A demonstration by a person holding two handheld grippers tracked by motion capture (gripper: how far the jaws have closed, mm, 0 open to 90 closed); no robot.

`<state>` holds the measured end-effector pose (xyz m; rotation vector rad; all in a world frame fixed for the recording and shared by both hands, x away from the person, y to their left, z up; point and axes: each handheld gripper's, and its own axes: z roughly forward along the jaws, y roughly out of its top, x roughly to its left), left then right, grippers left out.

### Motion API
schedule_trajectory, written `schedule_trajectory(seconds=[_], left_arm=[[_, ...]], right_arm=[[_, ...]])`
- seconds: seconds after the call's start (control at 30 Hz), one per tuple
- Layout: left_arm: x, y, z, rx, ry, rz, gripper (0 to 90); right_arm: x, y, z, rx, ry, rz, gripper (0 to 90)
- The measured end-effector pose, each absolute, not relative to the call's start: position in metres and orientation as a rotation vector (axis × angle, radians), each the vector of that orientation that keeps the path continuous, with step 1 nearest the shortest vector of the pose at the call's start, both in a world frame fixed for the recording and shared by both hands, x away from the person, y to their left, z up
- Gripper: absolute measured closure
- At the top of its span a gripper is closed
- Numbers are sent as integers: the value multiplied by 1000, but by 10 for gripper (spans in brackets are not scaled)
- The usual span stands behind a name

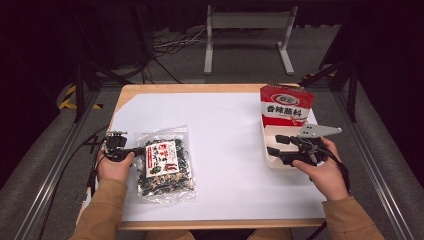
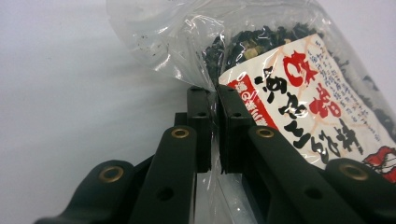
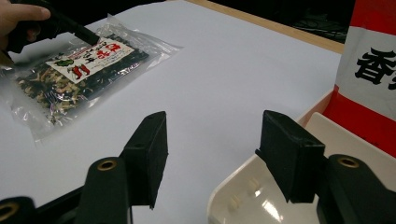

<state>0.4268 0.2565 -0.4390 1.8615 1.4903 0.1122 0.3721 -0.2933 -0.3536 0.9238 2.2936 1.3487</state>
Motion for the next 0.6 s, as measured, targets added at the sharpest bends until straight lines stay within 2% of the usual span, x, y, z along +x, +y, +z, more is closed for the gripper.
schedule_trajectory(seconds=[0.37,0.6], left_arm=[[418,257,-417,1782,1389,163,852],[407,250,-393,1771,1297,257,854]], right_arm=[[371,-292,-352,926,2290,1359,426],[370,-292,-352,936,2290,1362,435]])
